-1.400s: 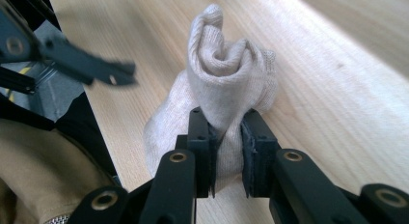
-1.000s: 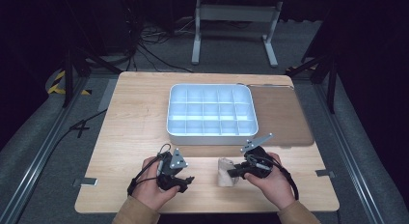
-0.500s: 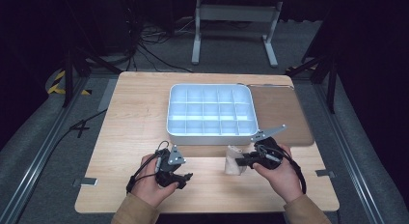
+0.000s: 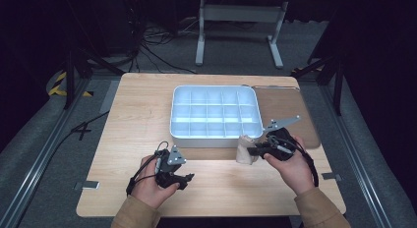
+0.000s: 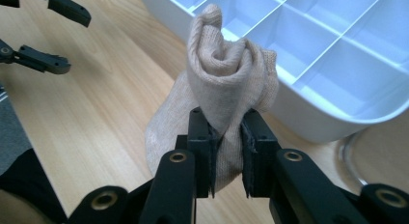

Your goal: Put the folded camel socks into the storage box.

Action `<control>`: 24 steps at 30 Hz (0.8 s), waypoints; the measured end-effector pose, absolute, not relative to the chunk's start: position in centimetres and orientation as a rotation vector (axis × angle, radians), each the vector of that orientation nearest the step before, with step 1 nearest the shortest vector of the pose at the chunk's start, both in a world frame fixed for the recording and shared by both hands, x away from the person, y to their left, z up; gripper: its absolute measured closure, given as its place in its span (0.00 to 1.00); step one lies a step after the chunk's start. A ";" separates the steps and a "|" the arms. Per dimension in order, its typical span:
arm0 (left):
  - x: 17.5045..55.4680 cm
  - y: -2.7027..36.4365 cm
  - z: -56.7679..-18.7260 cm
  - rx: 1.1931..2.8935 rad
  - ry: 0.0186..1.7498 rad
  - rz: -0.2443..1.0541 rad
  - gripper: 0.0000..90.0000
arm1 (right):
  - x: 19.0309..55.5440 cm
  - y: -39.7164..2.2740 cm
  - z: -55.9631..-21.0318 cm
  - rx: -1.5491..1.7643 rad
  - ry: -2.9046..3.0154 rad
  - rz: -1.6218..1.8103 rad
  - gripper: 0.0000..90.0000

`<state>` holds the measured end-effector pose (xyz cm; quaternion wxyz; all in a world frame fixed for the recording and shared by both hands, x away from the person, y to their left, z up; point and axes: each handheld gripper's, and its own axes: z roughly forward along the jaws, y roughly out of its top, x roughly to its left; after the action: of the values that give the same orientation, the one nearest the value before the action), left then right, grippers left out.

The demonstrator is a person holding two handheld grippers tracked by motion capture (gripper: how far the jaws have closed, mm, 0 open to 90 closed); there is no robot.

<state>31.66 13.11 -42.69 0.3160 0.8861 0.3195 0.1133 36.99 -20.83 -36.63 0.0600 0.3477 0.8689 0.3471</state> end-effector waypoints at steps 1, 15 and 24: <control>31.7 13.2 -42.7 2.333 0.842 0.299 0.36 | 37.1 -20.9 -36.5 1.053 2.631 1.046 0.86; 31.9 13.5 -42.7 2.332 0.848 0.296 0.35 | 39.9 -21.9 -34.7 1.060 2.583 0.960 0.86; 31.9 13.8 -42.8 2.332 0.862 0.297 0.35 | 41.6 -22.1 -34.0 1.059 2.574 0.910 0.86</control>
<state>31.93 13.83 -42.76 0.3136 0.8843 0.3270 0.1127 41.57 -22.11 -34.04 0.1066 0.3597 0.8740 0.3089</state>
